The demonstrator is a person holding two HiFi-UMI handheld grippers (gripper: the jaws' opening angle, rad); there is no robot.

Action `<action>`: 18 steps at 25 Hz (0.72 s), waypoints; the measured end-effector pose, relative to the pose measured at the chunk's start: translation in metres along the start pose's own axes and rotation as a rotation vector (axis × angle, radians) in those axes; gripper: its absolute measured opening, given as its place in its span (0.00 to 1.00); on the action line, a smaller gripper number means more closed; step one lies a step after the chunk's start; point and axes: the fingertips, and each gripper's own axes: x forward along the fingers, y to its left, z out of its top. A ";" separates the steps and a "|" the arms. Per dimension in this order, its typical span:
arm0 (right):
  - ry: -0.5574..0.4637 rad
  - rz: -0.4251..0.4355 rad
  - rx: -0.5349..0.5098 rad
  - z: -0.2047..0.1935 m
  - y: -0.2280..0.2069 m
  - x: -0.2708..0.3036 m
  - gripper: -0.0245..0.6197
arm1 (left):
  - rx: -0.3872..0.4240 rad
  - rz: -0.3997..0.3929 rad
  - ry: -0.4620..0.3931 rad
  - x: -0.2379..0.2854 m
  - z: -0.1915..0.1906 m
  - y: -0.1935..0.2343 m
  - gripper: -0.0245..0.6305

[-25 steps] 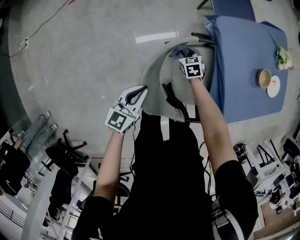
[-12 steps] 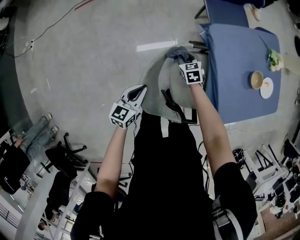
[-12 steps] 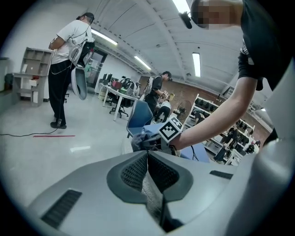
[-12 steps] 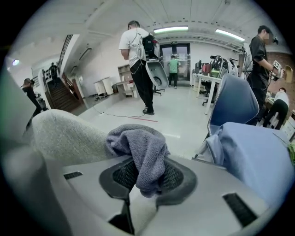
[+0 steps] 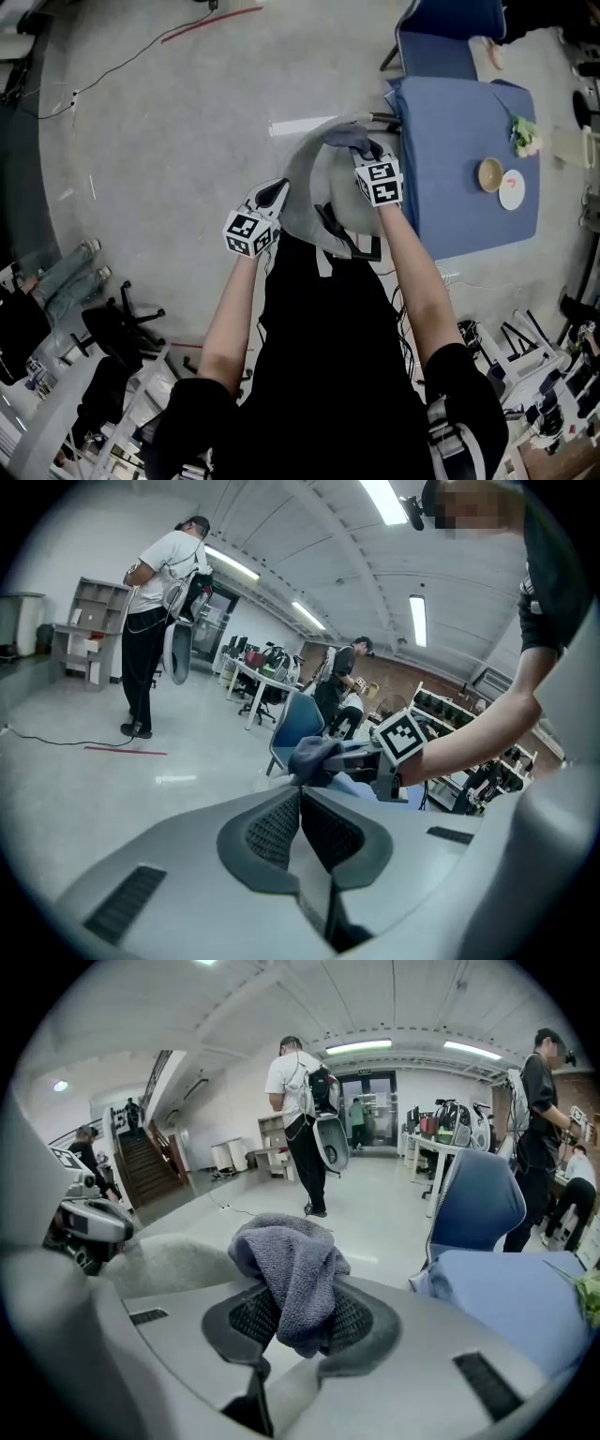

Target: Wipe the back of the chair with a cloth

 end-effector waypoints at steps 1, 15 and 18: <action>-0.014 0.011 -0.005 0.004 0.003 -0.008 0.22 | 0.005 0.003 -0.011 -0.002 0.005 -0.004 0.08; -0.197 0.252 -0.109 0.057 0.057 -0.144 0.22 | 0.115 0.070 -0.162 -0.068 0.087 -0.058 0.08; -0.221 0.272 -0.149 0.062 0.068 -0.170 0.22 | 0.131 0.068 -0.174 -0.078 0.093 -0.077 0.08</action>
